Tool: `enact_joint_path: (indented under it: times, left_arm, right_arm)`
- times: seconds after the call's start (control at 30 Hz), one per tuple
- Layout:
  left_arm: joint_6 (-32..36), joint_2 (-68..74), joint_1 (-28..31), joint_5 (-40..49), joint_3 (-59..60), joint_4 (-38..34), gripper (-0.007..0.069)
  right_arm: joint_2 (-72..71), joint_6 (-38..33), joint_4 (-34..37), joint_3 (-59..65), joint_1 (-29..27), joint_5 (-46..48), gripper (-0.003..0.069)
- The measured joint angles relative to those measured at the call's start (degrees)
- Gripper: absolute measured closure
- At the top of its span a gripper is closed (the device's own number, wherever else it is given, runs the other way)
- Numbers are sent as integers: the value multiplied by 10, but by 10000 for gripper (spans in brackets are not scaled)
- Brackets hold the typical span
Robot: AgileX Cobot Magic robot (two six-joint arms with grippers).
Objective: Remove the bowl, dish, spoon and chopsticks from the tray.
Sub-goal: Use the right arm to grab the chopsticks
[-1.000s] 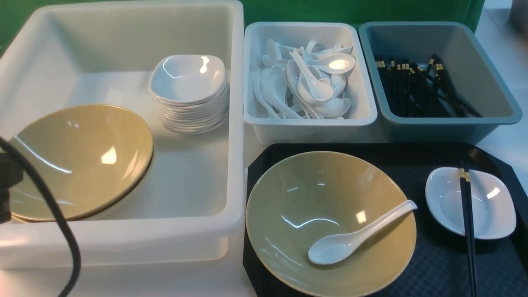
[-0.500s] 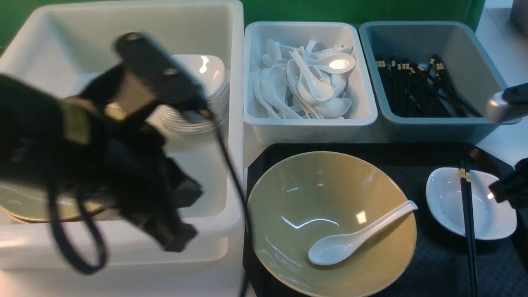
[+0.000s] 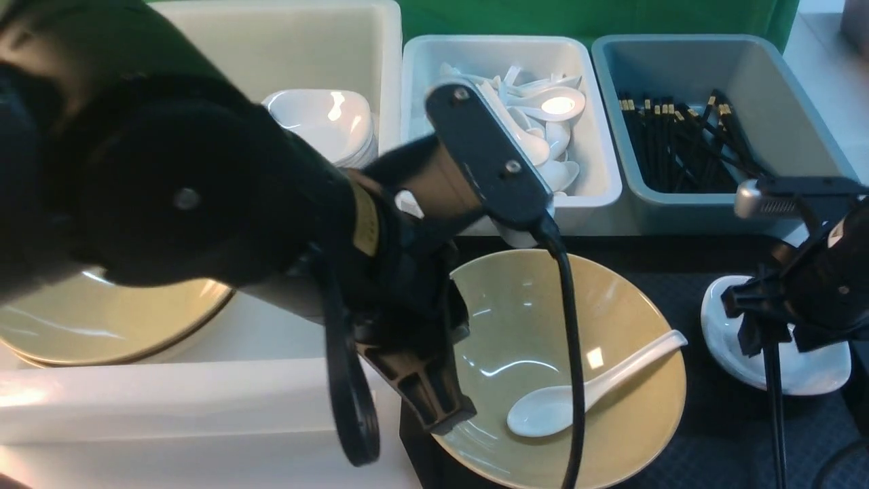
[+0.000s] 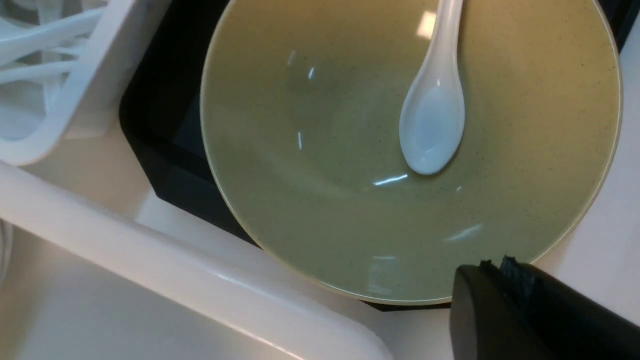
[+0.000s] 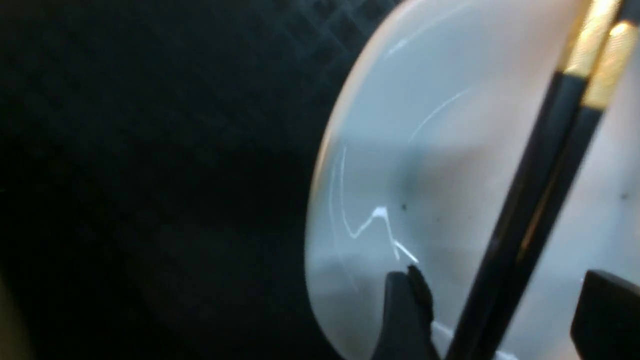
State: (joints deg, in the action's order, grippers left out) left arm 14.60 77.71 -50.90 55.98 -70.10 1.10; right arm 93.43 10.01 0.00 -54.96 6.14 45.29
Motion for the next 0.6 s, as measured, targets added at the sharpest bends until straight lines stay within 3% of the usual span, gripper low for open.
enact_joint_path:
  times: [0.2, 0.33, 0.43, 0.6]
  left_arm:
    - [0, 3, 0, 0, 0, 8, 633]
    - [0, 3, 0, -1, 0, 13, 633]
    - [0, 3, 0, -1, 0, 15, 633]
    - [-8, 3, 1, 7, 0, 32, 633]
  right_arm:
    - [26, 9, 0, -1, 0, -22, 282]
    - [28, 9, 0, -4, 0, -24, 384]
    - [30, 8, 0, -6, 0, -26, 503]
    - [13, -7, 0, -6, 0, -17, 502]
